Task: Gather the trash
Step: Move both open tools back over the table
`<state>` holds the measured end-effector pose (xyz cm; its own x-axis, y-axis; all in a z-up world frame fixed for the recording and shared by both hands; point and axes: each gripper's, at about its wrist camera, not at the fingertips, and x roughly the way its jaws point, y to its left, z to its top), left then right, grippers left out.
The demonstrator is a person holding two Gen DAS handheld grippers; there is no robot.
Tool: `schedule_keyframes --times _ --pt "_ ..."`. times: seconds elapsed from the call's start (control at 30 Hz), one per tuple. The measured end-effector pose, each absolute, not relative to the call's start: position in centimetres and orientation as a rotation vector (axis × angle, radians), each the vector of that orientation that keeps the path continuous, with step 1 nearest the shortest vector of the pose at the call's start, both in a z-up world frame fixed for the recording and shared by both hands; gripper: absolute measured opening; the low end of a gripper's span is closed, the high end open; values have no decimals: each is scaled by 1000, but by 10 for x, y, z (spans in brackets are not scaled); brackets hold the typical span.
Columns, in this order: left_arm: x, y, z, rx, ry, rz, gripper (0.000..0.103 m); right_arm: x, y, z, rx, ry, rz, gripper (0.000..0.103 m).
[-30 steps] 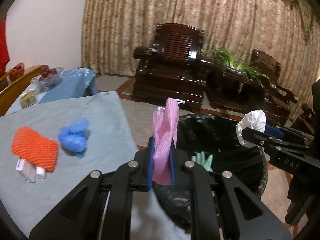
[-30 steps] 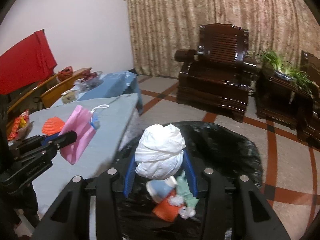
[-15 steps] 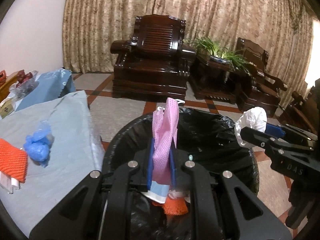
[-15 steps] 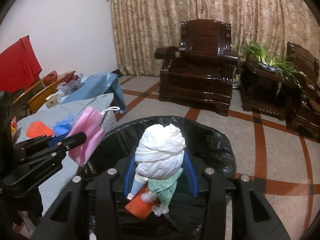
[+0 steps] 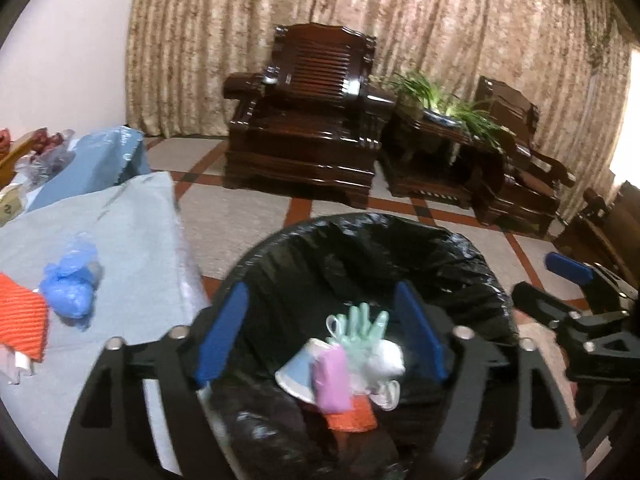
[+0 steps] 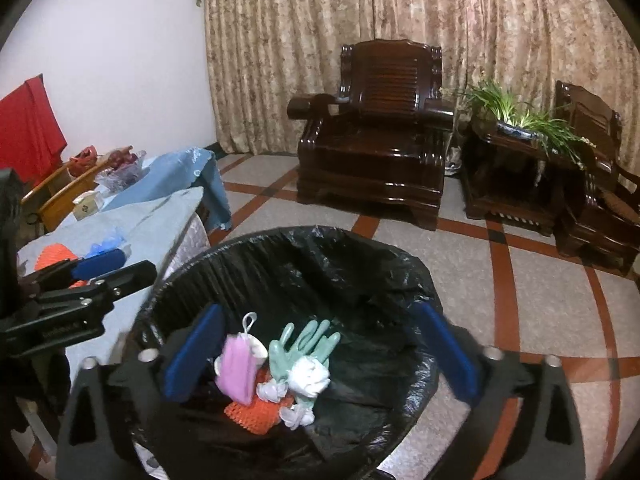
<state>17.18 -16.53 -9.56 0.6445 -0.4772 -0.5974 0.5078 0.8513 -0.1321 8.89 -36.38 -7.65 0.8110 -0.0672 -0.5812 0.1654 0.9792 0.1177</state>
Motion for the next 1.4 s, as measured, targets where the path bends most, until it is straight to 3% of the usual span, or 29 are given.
schedule_keyframes --times 0.17,0.6,1.4 --pt "168 -136 -80 33 632 -496 90 90 -349 -66 184 591 -86 97" --pt "148 -37 -62 -7 592 -312 90 107 -271 -61 142 596 63 97" --pt "160 124 -79 -31 606 5 90 180 -139 -69 68 611 247 97"
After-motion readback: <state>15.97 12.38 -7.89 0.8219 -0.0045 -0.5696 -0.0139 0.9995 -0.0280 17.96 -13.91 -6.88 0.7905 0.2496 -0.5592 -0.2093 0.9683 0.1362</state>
